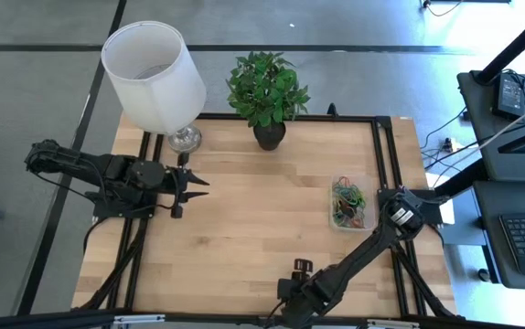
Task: Pick and place rubber bands into bin
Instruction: Put the red rubber band into the transparent bin
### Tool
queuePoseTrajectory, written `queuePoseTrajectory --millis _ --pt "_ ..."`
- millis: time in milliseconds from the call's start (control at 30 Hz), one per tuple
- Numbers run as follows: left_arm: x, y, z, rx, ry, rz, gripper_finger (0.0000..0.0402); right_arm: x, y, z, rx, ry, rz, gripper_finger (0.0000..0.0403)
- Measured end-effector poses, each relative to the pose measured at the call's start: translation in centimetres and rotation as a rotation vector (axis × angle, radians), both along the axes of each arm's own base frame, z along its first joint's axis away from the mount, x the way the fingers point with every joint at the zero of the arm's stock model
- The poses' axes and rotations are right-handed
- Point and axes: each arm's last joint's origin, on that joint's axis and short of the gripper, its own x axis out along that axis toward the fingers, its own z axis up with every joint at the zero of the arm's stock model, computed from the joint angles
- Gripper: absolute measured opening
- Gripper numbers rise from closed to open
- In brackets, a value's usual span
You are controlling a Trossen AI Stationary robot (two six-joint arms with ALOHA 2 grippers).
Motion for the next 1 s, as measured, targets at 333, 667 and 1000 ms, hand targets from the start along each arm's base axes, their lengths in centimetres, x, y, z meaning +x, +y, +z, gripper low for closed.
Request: queuePoseTrajectory --millis 333,667,1000 --pt "-0.1 0.0 -0.1 0.003 0.015 0.000 0.0113 0.2 0.6 -1.2 0.019 0.018 0.090 0.0196" --pt "-0.2 0.0 -0.3 0.008 0.039 0.000 0.0113 -0.3 1.6 -3.6 -0.005 0.051 0.115 0.0188" --pt "-0.2 0.0 -0.3 0.008 0.039 0.000 0.0113 -0.5 1.9 -3.7 0.029 0.064 0.009 0.0095"
